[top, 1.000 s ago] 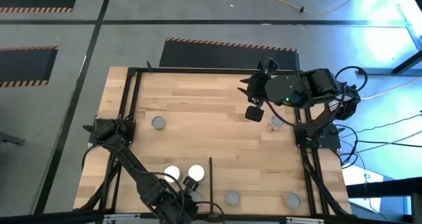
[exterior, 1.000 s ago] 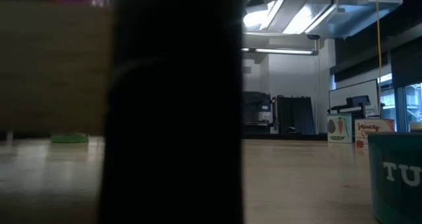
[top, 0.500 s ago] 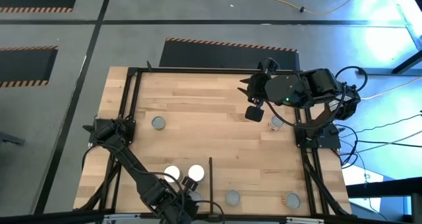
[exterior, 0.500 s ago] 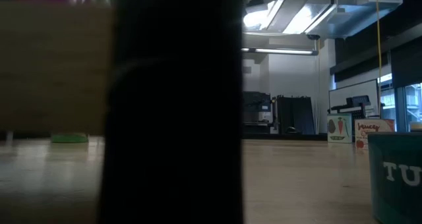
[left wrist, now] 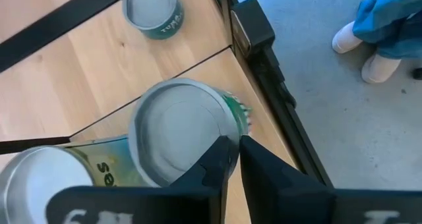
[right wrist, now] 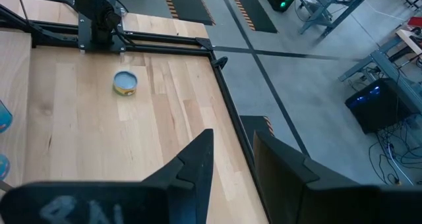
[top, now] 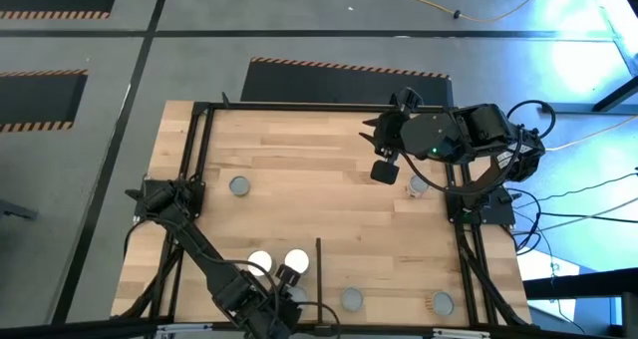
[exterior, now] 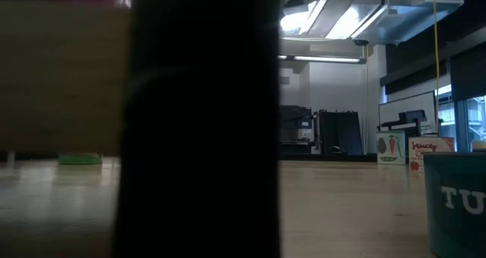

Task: Pick and place cans onto a shelf
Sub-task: Put the canned chicken soup on the shelf, then put the canned mixed veggies on the shelf

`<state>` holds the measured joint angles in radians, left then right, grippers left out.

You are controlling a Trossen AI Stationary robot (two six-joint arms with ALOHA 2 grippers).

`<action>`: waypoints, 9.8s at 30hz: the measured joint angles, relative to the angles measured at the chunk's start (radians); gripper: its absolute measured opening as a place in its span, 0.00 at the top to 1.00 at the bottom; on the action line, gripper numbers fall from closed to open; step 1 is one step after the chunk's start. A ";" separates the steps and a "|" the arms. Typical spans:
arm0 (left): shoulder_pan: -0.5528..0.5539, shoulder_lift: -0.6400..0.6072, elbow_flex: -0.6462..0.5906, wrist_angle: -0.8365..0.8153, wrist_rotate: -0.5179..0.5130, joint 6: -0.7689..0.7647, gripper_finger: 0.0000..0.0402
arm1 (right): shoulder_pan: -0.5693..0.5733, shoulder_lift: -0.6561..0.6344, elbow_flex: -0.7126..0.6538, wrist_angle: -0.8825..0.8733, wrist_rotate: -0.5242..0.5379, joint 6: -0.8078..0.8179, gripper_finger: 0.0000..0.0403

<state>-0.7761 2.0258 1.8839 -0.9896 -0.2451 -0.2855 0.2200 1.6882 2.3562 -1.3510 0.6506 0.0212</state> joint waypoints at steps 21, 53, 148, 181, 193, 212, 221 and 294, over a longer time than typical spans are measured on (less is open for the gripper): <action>0.003 -0.050 0.000 0.000 0.030 -0.013 0.90 | 0.000 0.000 0.000 0.000 -0.025 -0.002 0.73; 0.135 -0.581 0.002 -0.209 -0.617 -0.231 0.90 | -0.010 -0.013 0.000 -0.114 0.091 0.255 0.73; 0.654 -0.665 0.001 -0.388 -0.572 -0.175 0.90 | -1.168 -0.002 -1.134 0.262 -0.380 0.523 0.73; 0.654 -0.664 0.001 -0.388 -0.572 -0.175 0.90 | -1.197 -0.004 -1.197 0.295 -0.390 0.312 0.98; 0.654 -0.664 0.001 -0.388 -0.572 -0.175 0.90 | -1.135 0.001 -1.063 0.206 -0.405 0.239 0.98; 0.654 -0.664 0.001 -0.388 -0.547 -0.175 0.90 | -0.831 -0.002 -0.753 0.084 -0.425 0.191 0.98; 0.654 -0.664 0.001 -0.388 -0.493 -0.174 0.90 | -0.690 0.059 -0.672 0.091 -0.438 0.202 0.98; 0.654 -0.664 0.001 -0.513 -0.104 -0.122 0.90 | -0.339 0.465 -0.599 0.639 -0.723 -0.077 0.98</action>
<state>-0.1219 1.3621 1.8847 -1.5025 -0.3492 -0.4080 -0.1191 2.1531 1.7573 -0.7119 -0.0726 -0.0556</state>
